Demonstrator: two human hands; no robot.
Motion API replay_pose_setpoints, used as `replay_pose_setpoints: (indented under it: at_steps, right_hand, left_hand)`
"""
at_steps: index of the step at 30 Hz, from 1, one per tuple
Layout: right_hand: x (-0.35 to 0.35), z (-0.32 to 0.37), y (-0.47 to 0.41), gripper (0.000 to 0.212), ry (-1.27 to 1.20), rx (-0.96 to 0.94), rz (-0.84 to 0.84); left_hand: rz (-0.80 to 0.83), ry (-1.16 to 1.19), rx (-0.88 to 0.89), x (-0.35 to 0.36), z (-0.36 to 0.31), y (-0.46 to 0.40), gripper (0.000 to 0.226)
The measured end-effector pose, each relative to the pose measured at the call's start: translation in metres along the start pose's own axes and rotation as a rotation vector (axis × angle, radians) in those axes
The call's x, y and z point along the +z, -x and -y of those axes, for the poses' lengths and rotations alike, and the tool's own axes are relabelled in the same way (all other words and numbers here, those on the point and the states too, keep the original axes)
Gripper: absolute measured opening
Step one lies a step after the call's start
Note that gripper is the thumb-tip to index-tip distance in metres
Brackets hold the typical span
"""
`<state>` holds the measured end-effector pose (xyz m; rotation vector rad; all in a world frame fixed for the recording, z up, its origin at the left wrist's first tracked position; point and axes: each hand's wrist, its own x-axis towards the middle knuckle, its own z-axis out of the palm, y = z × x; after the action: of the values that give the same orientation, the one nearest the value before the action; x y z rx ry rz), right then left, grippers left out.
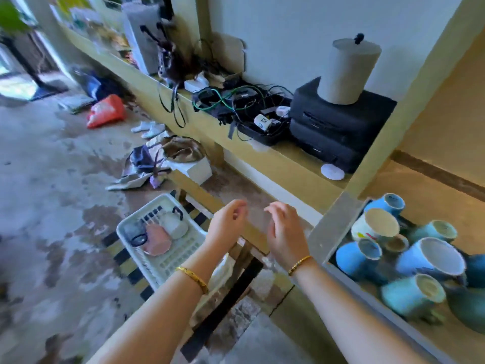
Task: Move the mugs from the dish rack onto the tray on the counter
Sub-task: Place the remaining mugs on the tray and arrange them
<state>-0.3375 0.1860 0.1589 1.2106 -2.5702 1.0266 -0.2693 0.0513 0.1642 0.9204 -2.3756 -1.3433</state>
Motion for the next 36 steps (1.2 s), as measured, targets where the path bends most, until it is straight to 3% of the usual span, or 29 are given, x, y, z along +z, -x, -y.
replay_pose_setpoints:
  at_steps: [5, 10, 14, 23, 26, 31, 36]
  right_hand:
    - [0.094, 0.071, -0.009, 0.033, -0.063, -0.037, 0.259]
    - [0.162, 0.113, -0.003, 0.036, -0.139, 0.096, 0.476]
    - [0.197, 0.122, -0.001, 0.039, -0.135, 0.220, 0.673]
    - [0.263, 0.108, -0.040, 0.045, -0.004, 0.349, 0.905]
    - [0.291, 0.097, -0.066, 0.049, 0.091, 0.316, 0.987]
    - [0.341, 0.078, -0.120, 0.050, 0.239, 0.170, 1.076]
    - [0.395, 0.069, -0.166, 0.051, 0.441, -0.206, 1.039]
  left_hand:
    - [-0.043, -0.105, -0.185, -0.090, 0.089, 0.001, 0.023]
    - [0.003, -0.151, -0.348, -0.136, 0.160, 0.010, 0.028]
    - [0.063, -0.181, -0.419, -0.154, 0.199, 0.012, 0.033]
    - [0.233, -0.247, -0.506, -0.167, 0.248, -0.018, 0.047]
    - [0.260, -0.313, -0.507, -0.166, 0.263, -0.041, 0.049]
    - [0.159, -0.419, -0.551, -0.162, 0.290, -0.088, 0.050]
    - [0.243, -0.510, -0.535, -0.143, 0.322, -0.124, 0.053]
